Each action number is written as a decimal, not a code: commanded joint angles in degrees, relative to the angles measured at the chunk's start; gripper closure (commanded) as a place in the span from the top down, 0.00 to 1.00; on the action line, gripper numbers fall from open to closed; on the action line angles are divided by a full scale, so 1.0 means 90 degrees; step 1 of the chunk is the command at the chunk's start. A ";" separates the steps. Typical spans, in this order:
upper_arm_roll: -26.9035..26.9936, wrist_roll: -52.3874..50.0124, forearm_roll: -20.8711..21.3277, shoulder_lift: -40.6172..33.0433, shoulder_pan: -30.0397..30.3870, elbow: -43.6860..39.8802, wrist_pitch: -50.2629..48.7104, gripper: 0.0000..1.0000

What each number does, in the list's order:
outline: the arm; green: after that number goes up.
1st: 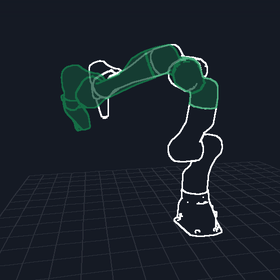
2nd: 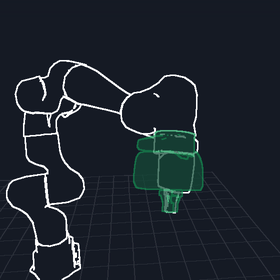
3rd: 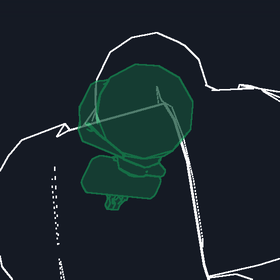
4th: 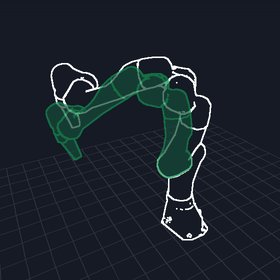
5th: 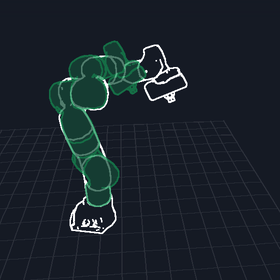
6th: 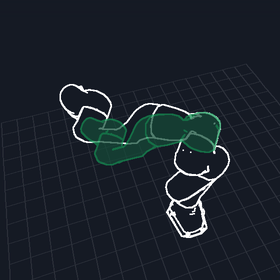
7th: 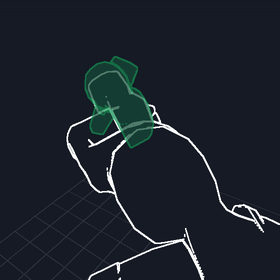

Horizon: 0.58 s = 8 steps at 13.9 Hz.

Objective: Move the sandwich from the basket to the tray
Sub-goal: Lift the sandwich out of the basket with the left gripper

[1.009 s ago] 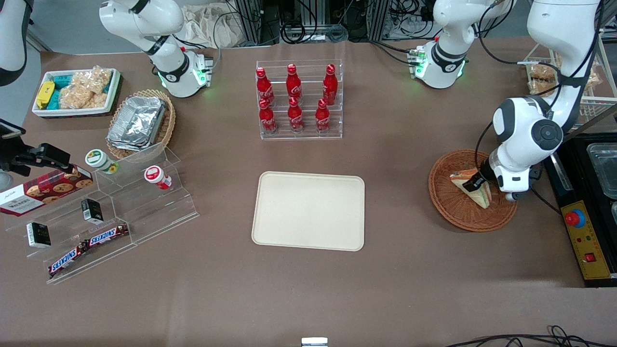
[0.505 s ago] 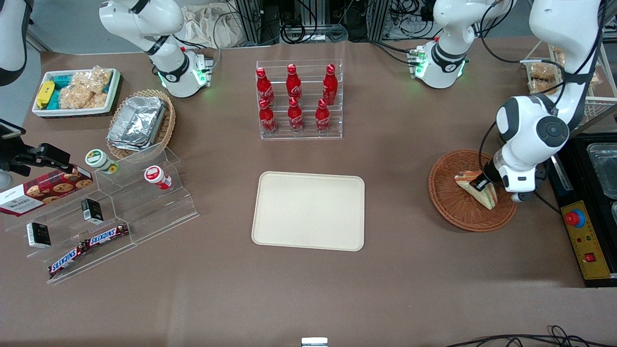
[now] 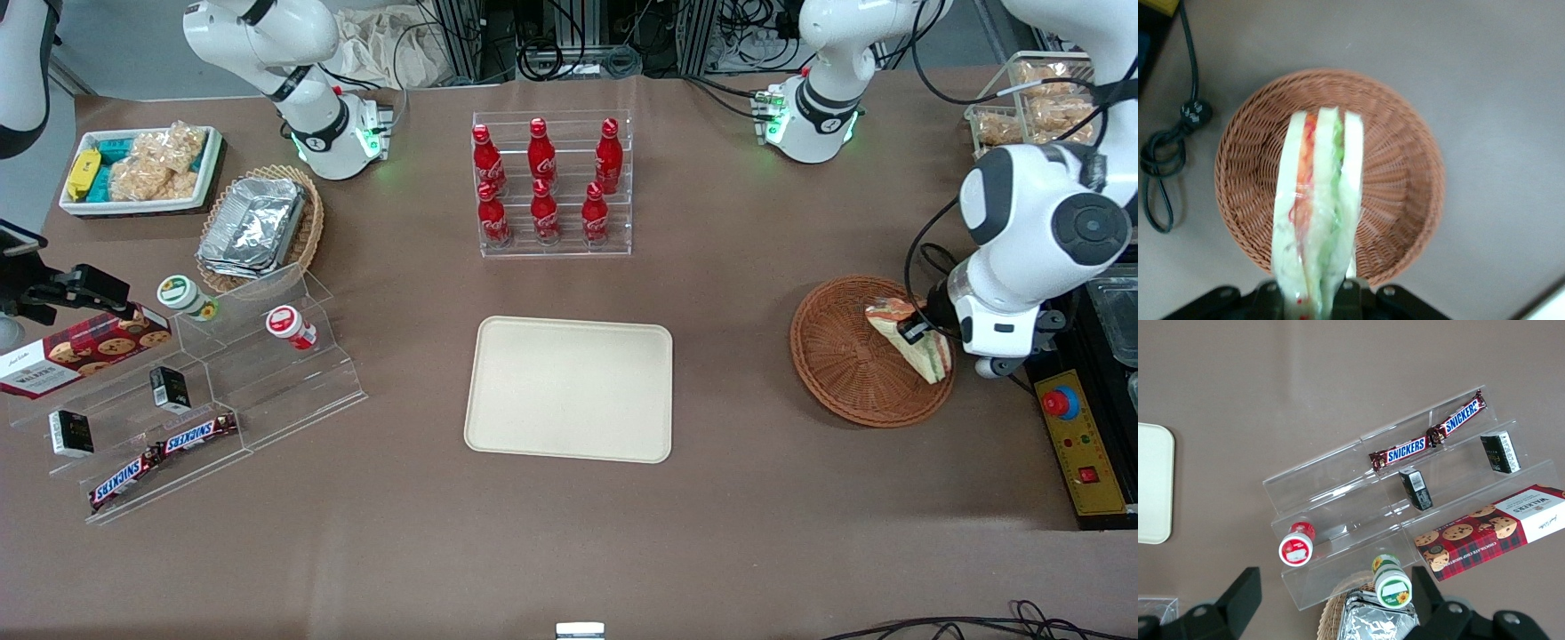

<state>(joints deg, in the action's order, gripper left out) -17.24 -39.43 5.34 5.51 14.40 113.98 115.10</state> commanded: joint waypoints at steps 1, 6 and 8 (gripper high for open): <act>-0.0455 0.0085 0.0051 0.0549 -0.0086 -0.1283 -0.1075 0.00; -0.0809 0.0026 0.0061 0.1427 -0.1255 -0.2157 -0.1598 0.00; -0.0819 -0.0042 0.0022 0.1895 -0.1763 -0.2331 -0.1452 0.00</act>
<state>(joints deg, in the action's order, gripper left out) -24.80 -39.34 5.31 17.54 2.23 97.03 102.44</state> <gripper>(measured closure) 0.802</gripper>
